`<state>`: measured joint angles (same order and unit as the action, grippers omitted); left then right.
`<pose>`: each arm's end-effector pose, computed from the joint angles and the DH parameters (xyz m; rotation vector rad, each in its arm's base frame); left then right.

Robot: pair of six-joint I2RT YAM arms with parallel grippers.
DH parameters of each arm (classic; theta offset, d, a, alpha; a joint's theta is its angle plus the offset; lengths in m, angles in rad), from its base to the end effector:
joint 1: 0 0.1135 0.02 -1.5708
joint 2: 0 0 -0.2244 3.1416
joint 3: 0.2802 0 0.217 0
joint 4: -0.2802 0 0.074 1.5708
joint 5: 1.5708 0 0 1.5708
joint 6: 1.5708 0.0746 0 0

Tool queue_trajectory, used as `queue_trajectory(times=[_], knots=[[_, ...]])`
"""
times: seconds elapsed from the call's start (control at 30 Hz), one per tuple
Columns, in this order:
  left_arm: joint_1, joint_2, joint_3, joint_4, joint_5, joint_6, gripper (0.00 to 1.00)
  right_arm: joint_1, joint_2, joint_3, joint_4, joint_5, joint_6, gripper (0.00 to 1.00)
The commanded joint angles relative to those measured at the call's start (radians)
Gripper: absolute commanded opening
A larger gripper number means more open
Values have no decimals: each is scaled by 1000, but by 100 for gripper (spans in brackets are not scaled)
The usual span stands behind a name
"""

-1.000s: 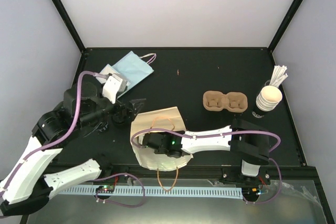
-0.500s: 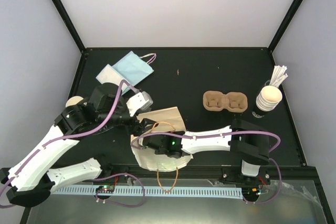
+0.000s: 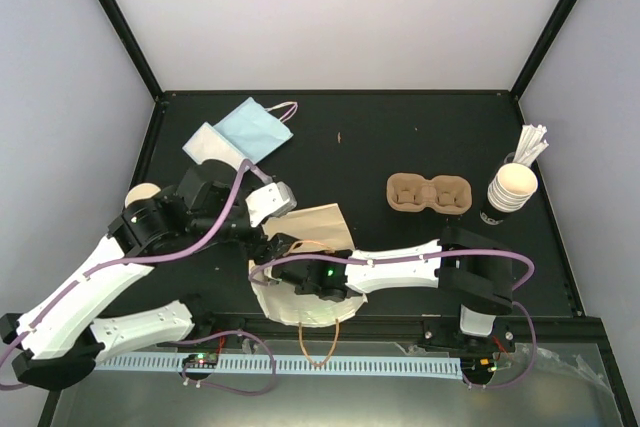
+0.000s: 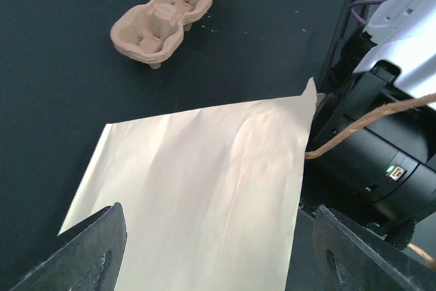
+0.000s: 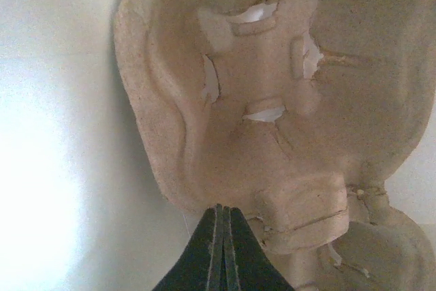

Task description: Pack the takeout coffee

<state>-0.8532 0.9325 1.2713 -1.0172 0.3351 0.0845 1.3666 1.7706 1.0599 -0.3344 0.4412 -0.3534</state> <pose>0.0969 -0.1484 0.3290 1.2144 1.9825 -0.7790 0.0987 0.3194 0.1205 -1.7757 1.7255 -0.1620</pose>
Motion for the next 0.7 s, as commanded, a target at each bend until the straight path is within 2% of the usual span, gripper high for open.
queue_trajectory(times=[0.0,0.1,0.17,0.37,0.53,0.67], knots=[[-7,-37,51,-83,-84,72,80,-4,2,-5,15,-12,3,1],[-7,-69,-2,-123,-13,164,87,-4,0,-6,14,-16,0,1],[-7,-84,-31,-139,-62,196,87,-4,-2,-8,12,-17,-4,1],[-7,-117,-47,-186,-86,289,86,-4,-5,-9,8,-23,-10,1],[-7,-151,-69,-235,-28,374,85,-4,-5,-8,7,-22,-11,1],[-8,-141,-82,-218,27,378,80,-4,-3,-9,11,-23,-16,1]])
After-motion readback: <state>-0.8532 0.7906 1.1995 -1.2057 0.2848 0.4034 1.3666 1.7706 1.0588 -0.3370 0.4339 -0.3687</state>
